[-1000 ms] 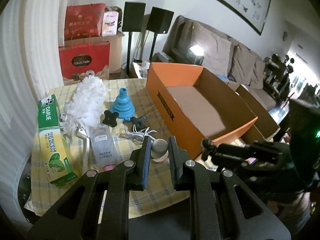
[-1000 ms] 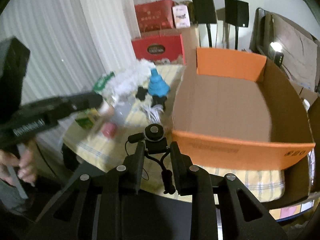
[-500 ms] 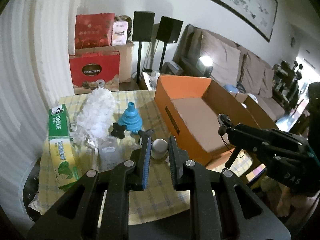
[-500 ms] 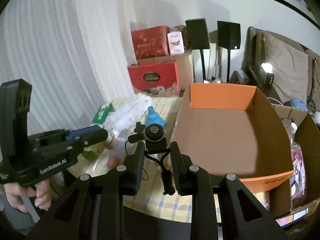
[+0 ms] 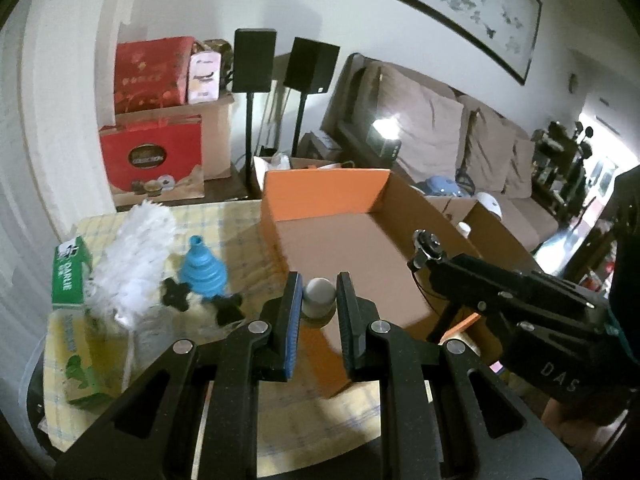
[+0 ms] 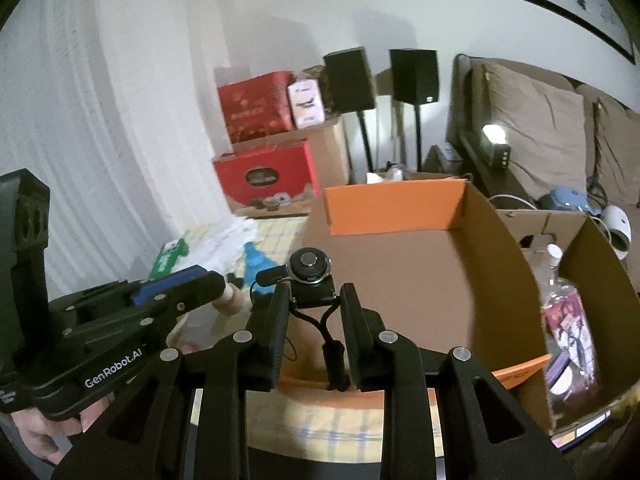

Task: Organize objects
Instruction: 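Lower both held items into the orange box and open both grippers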

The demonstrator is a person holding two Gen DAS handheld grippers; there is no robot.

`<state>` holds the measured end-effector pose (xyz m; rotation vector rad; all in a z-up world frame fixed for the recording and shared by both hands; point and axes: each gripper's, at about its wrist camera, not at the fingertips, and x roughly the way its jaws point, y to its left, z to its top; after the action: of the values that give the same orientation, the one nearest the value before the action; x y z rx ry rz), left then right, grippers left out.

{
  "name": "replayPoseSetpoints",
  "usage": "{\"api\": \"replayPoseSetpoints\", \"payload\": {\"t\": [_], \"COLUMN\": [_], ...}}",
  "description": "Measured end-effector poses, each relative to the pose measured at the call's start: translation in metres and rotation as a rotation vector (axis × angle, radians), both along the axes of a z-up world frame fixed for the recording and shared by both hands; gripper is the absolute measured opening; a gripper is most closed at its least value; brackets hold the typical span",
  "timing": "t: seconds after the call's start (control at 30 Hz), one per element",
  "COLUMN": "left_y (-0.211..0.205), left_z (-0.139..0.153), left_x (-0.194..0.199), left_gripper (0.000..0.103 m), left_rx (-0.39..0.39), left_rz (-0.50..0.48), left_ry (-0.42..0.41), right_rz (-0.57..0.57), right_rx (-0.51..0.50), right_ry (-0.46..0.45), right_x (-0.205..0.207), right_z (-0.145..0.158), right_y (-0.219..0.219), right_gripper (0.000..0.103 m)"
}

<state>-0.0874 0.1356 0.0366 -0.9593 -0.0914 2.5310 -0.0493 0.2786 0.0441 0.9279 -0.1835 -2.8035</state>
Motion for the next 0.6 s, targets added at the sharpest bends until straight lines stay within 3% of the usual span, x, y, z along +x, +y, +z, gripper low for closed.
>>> {"api": "replayPoseSetpoints", "payload": {"t": [0.6], "left_y": [0.07], "left_z": [-0.02], "left_x": [-0.021], "left_gripper": [0.016], "left_rx": [-0.026], "left_rz": [0.001], "left_ry": [-0.03], "right_rz": [-0.114], "right_rx": [0.021], "right_ry": [-0.026], "right_x": [-0.016], "right_z": [-0.011], "right_y": [0.071], "right_gripper": [0.025]}}
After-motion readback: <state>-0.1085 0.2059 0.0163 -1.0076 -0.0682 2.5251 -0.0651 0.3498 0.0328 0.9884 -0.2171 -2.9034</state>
